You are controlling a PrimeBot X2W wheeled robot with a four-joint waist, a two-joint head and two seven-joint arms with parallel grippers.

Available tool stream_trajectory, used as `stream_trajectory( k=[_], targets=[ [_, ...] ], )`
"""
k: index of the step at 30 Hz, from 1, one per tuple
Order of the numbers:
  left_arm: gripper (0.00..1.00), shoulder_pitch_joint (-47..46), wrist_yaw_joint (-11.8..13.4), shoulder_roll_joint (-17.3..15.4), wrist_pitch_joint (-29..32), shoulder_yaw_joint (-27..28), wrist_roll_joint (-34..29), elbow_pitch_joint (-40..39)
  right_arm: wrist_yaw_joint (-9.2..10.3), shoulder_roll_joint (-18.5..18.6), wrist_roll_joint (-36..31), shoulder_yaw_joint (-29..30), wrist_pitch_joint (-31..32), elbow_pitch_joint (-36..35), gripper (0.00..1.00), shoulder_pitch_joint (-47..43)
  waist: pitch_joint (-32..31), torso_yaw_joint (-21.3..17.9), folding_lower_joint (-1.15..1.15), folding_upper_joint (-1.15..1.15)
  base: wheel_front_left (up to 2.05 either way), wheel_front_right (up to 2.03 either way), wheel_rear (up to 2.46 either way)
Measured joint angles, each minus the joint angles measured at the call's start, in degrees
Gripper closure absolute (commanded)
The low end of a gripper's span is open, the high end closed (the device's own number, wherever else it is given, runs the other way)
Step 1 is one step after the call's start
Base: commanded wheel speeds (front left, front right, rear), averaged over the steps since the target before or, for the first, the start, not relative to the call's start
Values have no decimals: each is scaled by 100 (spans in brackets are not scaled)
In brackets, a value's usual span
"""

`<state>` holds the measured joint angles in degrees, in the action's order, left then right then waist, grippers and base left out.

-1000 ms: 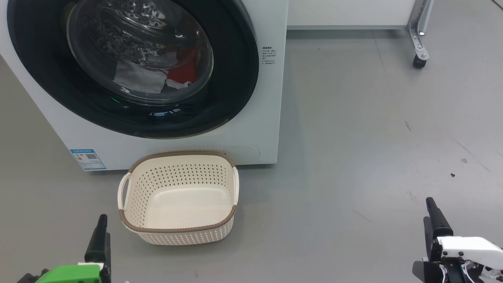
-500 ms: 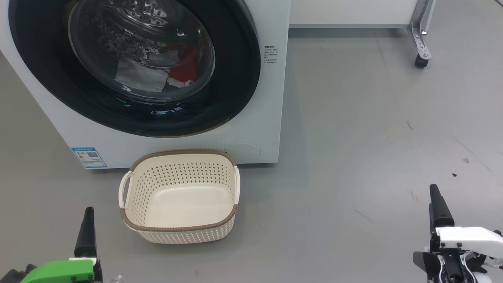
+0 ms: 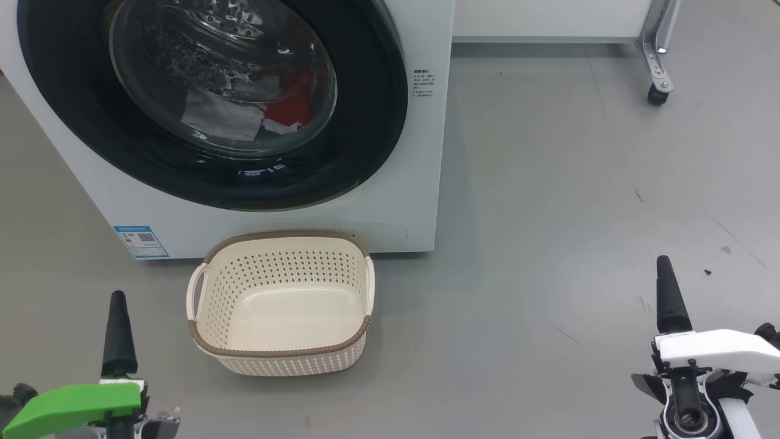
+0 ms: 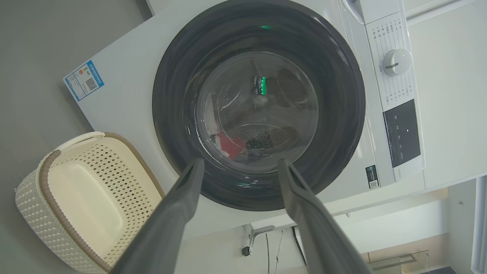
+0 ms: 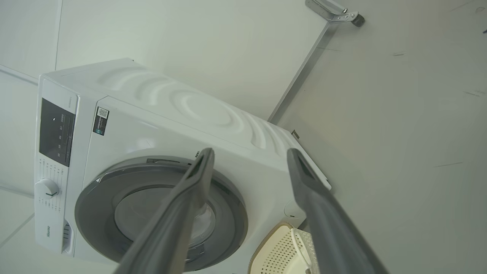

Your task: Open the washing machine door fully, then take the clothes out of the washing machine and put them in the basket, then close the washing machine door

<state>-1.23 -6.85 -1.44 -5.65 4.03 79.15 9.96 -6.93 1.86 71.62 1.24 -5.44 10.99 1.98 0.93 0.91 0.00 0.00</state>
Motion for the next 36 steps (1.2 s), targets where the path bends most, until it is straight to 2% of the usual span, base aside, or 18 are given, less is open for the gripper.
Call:
stream_trajectory(
  k=[23, 36],
  targets=[
    [0, -14, -3, -4, -405, -226, -2685, -572, 67, 13, -2251, -299, -404, -364, 0, 90, 45, 32, 0, 0, 0, 0, 0],
    [0, -13, 10, -12, -639, -406, -4429, -656, 312, 21, -3504, -549, -652, -381, 0, 108, 89, 26, 0, 0, 0, 0, 0]
  ],
)
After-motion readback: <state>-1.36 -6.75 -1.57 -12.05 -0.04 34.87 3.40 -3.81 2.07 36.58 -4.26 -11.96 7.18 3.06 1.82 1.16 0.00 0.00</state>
